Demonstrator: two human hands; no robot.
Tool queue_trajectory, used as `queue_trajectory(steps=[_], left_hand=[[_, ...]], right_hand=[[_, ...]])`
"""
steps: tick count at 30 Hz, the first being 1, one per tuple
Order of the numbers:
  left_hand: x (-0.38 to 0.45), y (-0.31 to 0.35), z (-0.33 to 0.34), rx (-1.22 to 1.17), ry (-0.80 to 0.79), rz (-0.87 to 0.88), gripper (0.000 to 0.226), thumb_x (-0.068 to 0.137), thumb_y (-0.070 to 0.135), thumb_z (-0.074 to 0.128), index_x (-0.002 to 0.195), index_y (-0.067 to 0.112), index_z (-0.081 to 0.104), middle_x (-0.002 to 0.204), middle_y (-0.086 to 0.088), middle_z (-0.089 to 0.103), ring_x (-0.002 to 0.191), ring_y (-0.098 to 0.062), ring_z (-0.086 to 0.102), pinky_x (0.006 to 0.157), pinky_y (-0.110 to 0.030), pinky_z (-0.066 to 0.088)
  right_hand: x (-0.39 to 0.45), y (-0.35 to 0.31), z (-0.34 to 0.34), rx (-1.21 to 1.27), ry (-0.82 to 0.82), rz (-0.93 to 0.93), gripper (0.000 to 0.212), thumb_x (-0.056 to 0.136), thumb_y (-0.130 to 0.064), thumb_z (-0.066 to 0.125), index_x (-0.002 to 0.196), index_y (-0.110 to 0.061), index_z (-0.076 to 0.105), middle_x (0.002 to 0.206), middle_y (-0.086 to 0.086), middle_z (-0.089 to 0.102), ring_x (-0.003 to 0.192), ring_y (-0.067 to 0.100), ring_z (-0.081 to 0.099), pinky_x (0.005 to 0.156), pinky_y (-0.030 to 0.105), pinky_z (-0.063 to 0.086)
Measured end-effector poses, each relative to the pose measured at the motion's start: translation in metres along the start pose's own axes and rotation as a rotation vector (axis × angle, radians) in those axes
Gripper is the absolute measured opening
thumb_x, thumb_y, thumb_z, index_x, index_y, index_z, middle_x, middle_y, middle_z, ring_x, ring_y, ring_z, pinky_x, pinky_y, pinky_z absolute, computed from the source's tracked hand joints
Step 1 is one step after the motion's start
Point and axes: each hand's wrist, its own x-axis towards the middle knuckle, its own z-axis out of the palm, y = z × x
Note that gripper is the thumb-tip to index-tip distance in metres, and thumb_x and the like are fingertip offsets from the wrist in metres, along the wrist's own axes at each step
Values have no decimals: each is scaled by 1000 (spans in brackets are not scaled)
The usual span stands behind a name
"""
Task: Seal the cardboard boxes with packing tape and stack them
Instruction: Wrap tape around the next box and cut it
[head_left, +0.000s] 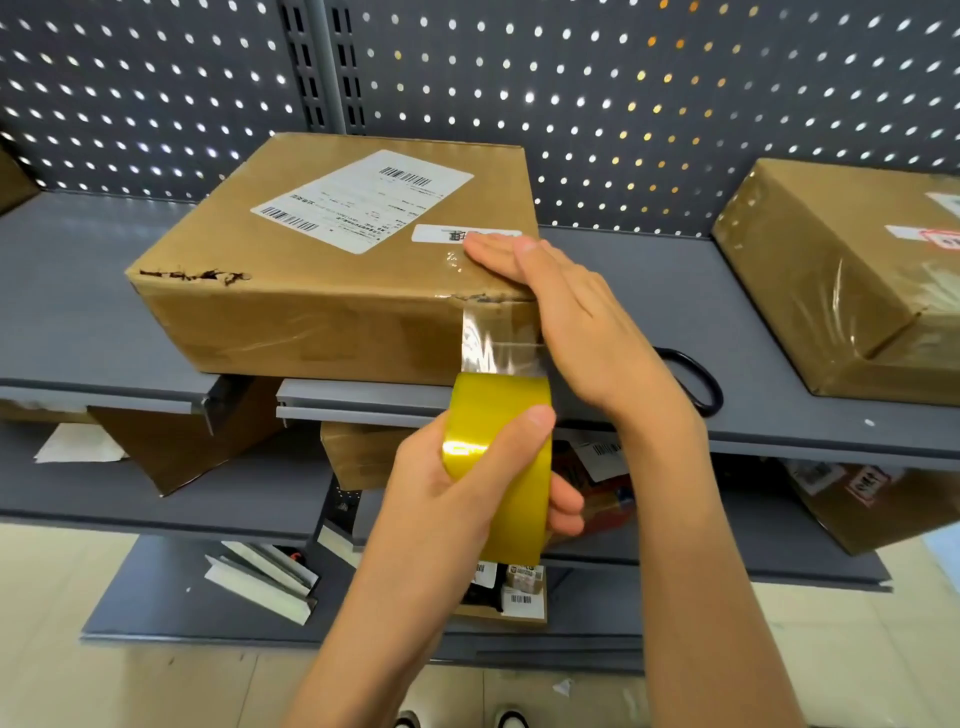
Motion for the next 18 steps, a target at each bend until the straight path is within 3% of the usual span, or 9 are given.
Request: queue_trajectory(steps=[4,7,9,12,14,18], left_hand=[[-1,-2,0,15,5,4,25,73,34,59,78,9,59,57,-11,68,50,-19,66,45,-22,50],[0,-1,0,32,-6,11,25,74,34,59,80,10,60,58,-10,68,50,-18,66,47,-23,52],[0,-2,0,30,-6,10,25,74,35,59,82,11,60,59,-9,68,50,-18,66,47,-24,52],[0,-3,2,26,-1,5,26,72,36,60,84,12,60,60,-9,69,48,-19,65,45,-24,51],[0,-3,1,29,-4,4,26,72,35,60,83,12,59,60,-9,68,47,-20,64,44,-23,50],[0,-4,1,27,-4,4,21,75,32,61,82,12,59,61,-9,69,46,-20,64,43,-21,48]], right_hand=[[0,-2,0,-22,12,-10,45,106,-21,20,132,-19,56,127,-19,51,119,-13,36,114,18,15],[-1,-1,3,-86,3,-47,43,106,-17,21,133,-17,54,124,-19,48,106,-22,36,108,9,16],[-3,-2,6,-174,5,-89,42,105,-15,21,134,-14,52,132,-11,50,109,-17,32,104,6,15],[-2,-1,5,-58,26,-71,39,105,-20,25,130,-19,56,130,-13,53,118,-9,38,113,19,20],[-4,-1,3,120,109,-71,36,103,-28,33,125,-23,60,128,-14,58,122,-4,47,112,28,31],[-24,16,-12,31,450,-73,23,100,-20,47,114,-19,65,108,-9,66,94,-9,56,87,10,40]])
